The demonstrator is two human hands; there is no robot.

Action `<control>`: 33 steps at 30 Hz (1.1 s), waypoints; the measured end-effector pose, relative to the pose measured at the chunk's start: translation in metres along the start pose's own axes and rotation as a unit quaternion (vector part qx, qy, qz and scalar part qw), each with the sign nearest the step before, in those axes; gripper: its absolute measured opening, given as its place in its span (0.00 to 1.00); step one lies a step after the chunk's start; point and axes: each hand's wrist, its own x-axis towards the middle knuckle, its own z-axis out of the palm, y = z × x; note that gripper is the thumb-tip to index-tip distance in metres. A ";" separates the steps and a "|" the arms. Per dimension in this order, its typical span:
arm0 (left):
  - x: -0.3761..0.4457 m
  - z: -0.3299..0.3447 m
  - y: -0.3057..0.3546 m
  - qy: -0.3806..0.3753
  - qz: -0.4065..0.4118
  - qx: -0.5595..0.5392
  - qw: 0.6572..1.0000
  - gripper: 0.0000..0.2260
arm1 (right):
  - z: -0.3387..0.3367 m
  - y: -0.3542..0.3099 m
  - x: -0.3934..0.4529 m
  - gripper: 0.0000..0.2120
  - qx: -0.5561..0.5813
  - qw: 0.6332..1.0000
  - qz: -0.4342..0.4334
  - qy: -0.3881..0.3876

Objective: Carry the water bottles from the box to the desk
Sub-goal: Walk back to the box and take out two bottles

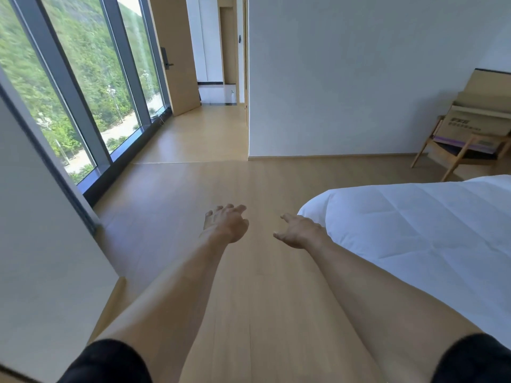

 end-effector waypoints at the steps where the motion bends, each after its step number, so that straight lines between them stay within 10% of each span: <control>1: 0.018 0.000 -0.001 0.001 0.004 0.000 1.000 0.23 | -0.001 -0.001 0.016 0.30 -0.001 1.000 0.003 0.001; 33: 0.609 -0.057 0.022 -0.022 0.155 0.028 0.987 0.23 | -0.124 0.025 0.536 0.31 0.070 0.984 0.160 0.022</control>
